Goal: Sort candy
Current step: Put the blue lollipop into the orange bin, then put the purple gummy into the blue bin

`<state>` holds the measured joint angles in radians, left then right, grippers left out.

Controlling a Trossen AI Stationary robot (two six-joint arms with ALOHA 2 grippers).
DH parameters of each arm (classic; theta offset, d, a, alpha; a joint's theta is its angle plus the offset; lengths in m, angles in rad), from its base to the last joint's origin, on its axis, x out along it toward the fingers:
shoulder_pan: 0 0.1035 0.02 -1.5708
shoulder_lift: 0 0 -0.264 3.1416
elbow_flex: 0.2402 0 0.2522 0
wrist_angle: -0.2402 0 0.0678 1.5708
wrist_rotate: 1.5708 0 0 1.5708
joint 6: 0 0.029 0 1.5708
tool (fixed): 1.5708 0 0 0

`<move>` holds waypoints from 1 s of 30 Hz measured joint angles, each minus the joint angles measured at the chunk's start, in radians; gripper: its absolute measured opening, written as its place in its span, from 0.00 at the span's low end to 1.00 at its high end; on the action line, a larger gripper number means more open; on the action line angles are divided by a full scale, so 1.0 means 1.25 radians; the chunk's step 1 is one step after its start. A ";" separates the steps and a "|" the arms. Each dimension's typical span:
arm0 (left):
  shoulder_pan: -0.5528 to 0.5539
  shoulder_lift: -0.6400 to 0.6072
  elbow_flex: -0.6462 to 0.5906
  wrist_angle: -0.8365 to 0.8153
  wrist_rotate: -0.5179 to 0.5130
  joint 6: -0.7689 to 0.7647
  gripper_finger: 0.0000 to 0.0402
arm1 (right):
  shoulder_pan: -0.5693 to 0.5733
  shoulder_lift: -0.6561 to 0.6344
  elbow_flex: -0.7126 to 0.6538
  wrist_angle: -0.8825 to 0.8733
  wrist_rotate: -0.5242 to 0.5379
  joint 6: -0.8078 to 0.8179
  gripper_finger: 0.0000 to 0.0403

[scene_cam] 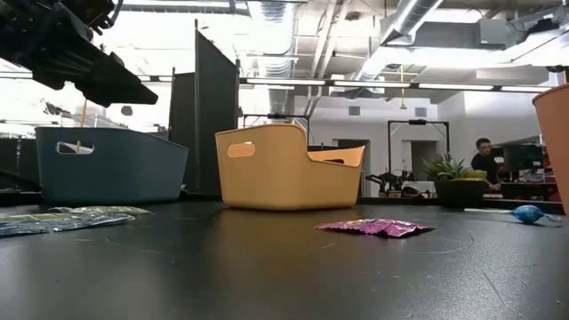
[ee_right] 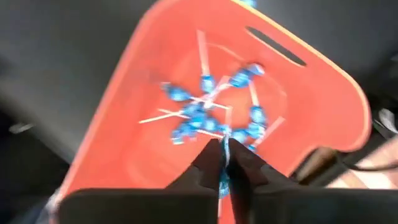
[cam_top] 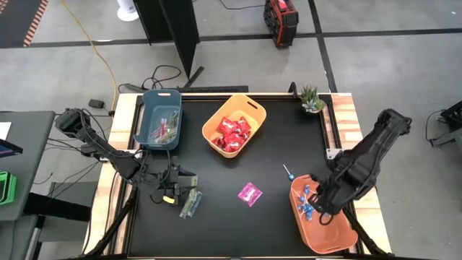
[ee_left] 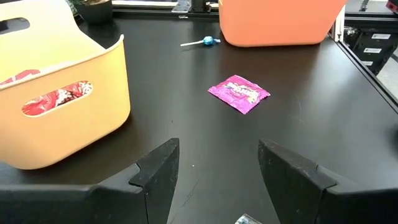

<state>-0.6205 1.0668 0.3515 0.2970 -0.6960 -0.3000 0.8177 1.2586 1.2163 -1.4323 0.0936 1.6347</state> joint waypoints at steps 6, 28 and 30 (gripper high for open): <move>0.000 0.000 0.000 0.000 0.000 -0.006 0.53 | 0.014 0.055 0.000 0.013 -0.014 0.046 0.47; 0.000 0.000 0.000 -0.017 0.000 -0.025 0.53 | -0.335 0.226 0.000 0.640 0.139 -0.783 0.74; 0.000 0.000 0.000 -0.017 0.000 -0.028 0.53 | -0.353 0.265 0.000 0.662 0.116 -0.836 0.74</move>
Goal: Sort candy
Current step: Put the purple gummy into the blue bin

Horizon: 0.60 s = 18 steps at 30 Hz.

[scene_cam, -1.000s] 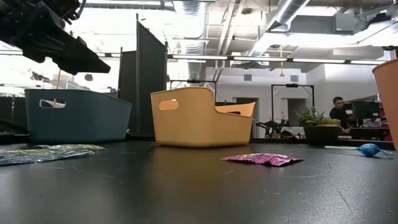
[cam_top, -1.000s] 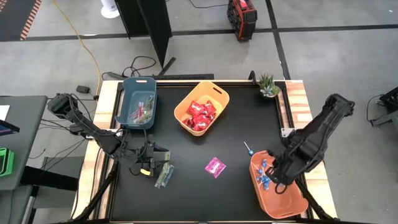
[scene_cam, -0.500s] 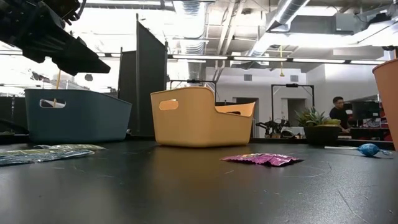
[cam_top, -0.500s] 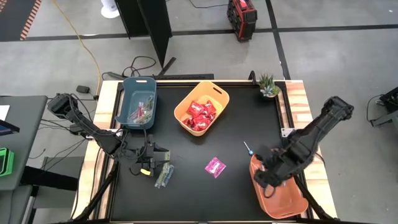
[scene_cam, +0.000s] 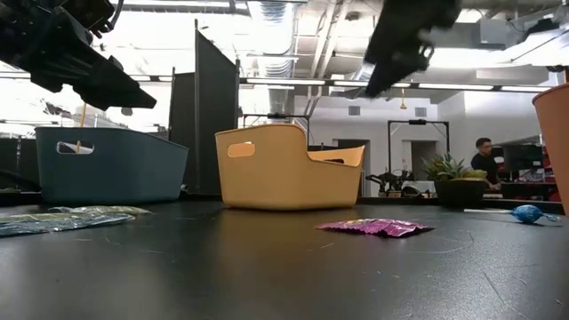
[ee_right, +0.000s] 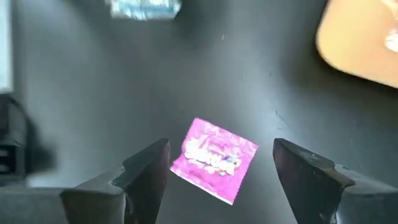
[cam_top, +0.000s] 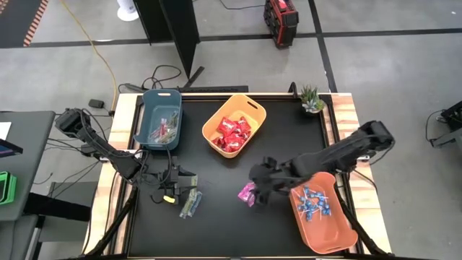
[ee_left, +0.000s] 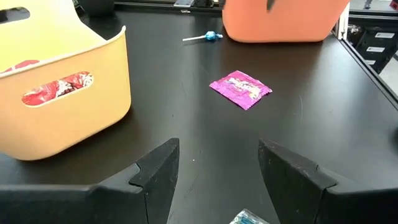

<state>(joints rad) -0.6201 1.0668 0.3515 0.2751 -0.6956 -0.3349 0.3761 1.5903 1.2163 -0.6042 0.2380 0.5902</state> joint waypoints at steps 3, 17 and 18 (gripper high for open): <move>0.000 0.000 0.000 -0.001 0.000 -0.002 0.53 | -0.014 0.063 0.000 -0.002 -0.055 -0.018 0.74; 0.000 0.000 0.000 -0.021 0.000 -0.002 0.53 | -0.010 0.280 0.004 0.056 -0.115 0.028 0.68; 0.000 0.000 0.000 -0.023 -0.001 -0.002 0.53 | -0.010 0.288 0.004 0.056 -0.113 0.028 0.66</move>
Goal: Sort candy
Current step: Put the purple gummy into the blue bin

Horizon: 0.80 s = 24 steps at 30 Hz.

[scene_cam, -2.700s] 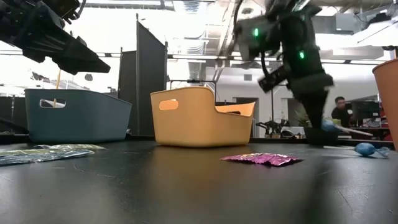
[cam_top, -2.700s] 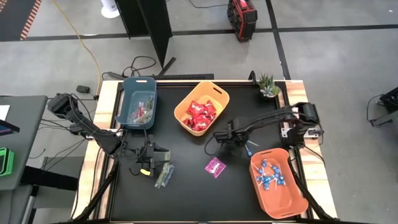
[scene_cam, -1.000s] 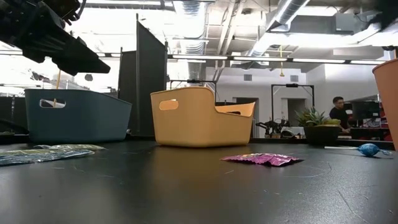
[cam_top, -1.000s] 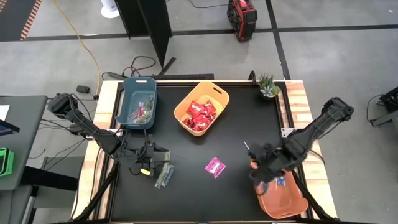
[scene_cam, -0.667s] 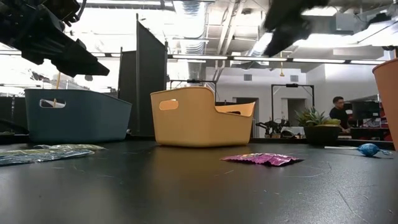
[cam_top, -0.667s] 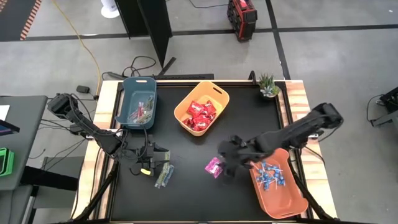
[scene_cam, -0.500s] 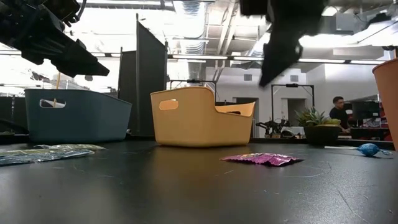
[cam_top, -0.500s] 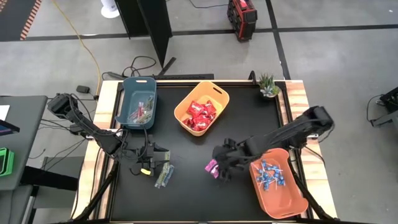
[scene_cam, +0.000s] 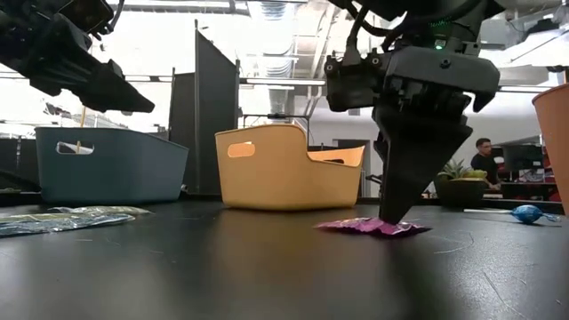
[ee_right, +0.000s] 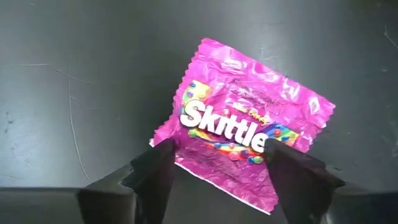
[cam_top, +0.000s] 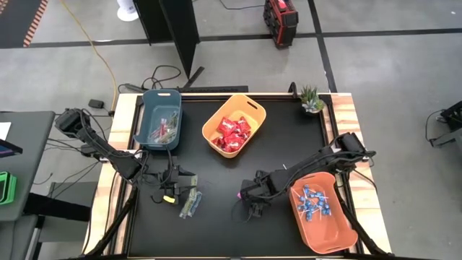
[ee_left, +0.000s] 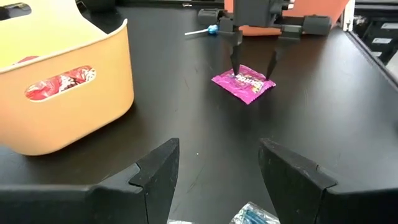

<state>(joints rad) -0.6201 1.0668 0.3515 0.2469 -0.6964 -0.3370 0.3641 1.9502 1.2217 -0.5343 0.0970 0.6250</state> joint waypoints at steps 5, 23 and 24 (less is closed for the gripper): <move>0.000 0.000 0.000 -0.005 -0.007 -0.001 0.53 | 0.000 0.009 -0.001 0.000 0.019 0.016 0.46; 0.000 0.000 0.000 -0.009 -0.008 -0.009 0.53 | 0.013 0.018 0.071 -0.009 0.064 0.001 0.07; 0.000 0.000 0.000 -0.009 -0.008 -0.009 0.53 | 0.012 0.017 0.080 -0.008 0.065 -0.001 0.10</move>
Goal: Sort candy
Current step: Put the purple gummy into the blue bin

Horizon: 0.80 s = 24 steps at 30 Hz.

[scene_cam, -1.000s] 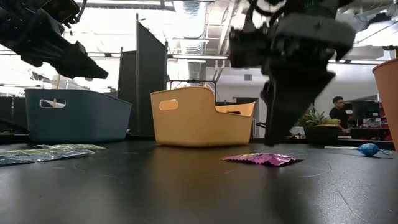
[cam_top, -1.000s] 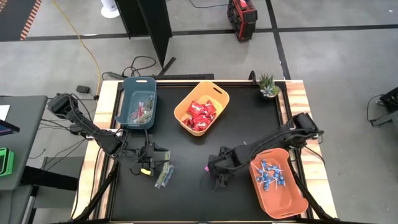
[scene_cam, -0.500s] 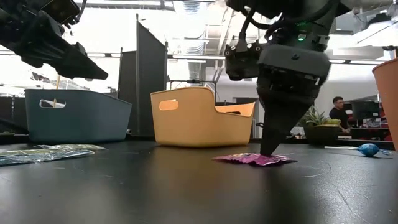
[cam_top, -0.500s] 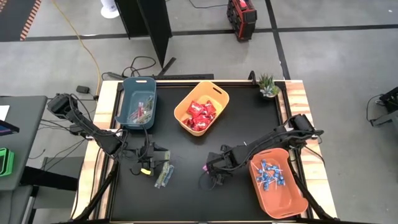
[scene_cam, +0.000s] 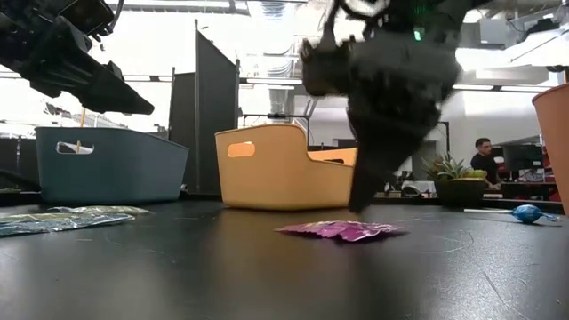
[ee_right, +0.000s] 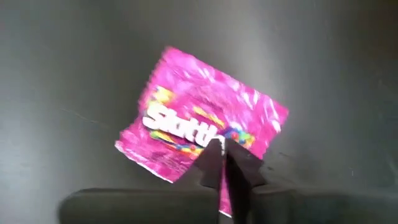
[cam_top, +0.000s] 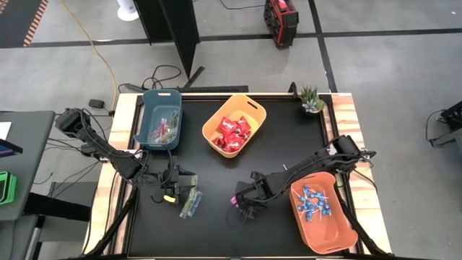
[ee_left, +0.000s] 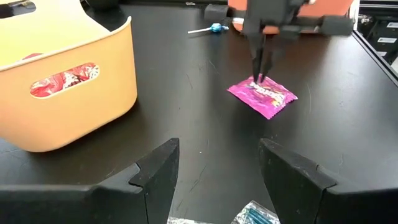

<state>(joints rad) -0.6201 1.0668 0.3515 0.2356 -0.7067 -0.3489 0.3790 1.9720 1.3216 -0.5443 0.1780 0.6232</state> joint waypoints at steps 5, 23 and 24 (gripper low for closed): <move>0.000 0.000 0.000 0.000 0.000 0.000 0.53 | 0.007 -0.002 0.009 0.002 0.005 -0.020 0.36; 0.000 0.000 0.000 0.000 0.000 -0.003 0.53 | 0.000 0.094 0.017 0.017 0.000 -0.065 0.88; 0.000 0.000 0.000 -0.001 0.000 -0.003 0.53 | -0.002 0.100 0.017 0.018 -0.010 -0.066 0.87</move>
<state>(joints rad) -0.6203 1.0668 0.3515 0.2347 -0.7067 -0.3523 0.3762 2.0969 1.3428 -0.5218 0.1659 0.5413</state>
